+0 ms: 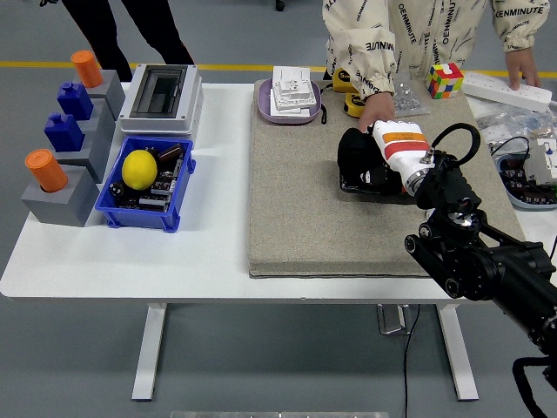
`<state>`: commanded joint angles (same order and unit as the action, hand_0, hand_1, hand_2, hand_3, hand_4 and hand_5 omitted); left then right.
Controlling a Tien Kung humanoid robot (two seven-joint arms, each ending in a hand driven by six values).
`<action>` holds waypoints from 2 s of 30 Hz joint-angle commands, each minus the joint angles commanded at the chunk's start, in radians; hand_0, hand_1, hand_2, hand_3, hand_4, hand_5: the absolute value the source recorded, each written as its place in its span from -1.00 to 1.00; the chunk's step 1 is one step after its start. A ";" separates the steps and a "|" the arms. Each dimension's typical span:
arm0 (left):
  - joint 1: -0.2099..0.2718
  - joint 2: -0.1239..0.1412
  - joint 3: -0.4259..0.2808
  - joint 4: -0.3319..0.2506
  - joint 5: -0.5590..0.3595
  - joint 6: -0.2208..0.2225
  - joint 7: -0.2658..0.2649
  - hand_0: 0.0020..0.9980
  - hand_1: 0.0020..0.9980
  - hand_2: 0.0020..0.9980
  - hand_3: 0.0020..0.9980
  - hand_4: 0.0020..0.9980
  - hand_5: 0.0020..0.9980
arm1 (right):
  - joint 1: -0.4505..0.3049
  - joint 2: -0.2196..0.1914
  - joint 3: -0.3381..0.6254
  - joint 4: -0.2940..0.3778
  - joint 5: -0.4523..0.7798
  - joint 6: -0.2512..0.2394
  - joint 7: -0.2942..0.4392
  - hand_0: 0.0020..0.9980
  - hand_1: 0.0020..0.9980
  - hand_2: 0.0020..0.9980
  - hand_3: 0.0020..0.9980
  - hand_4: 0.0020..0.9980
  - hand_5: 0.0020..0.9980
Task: Pick the rag up,wipe the panel,place it on the desk
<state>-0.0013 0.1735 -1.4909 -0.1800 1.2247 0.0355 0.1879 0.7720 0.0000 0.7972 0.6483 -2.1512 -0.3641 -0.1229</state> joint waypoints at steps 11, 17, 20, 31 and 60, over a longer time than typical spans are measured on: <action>-0.001 0.002 0.003 0.000 0.000 -0.001 -0.001 0.29 0.39 0.47 0.13 0.19 -0.06 | 0.012 0.000 -0.046 0.007 0.011 0.000 0.000 -0.44 -0.28 -0.16 -0.15 1.00 -0.77; -0.002 0.002 0.005 0.000 -0.001 -0.001 -0.001 0.29 0.39 0.47 0.13 0.19 -0.06 | 0.019 0.000 -0.068 0.009 0.017 0.001 -0.001 -0.44 -0.28 -0.16 -0.15 1.00 -0.77; -0.001 0.002 0.004 0.000 0.000 -0.001 -0.001 0.29 0.39 0.47 0.13 0.19 -0.06 | 0.019 0.000 -0.065 0.007 0.016 0.003 -0.002 -0.44 -0.28 -0.16 -0.15 1.00 -0.77; 0.001 0.000 0.000 0.000 0.001 0.000 -0.002 0.30 0.39 0.48 0.13 0.19 -0.06 | 0.010 -0.013 -0.017 -0.019 0.003 0.008 -0.002 -0.44 -0.28 -0.16 -0.15 1.00 -0.77; 0.006 -0.004 -0.004 0.000 0.000 0.000 -0.003 0.29 0.39 0.47 0.13 0.19 -0.06 | -0.085 -0.229 0.195 -0.047 -0.048 0.015 -0.002 -0.44 -0.28 -0.16 -0.14 1.00 -0.77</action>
<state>0.0050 0.1696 -1.4946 -0.1800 1.2243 0.0351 0.1847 0.6874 -0.2295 0.9923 0.6013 -2.1996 -0.3487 -0.1253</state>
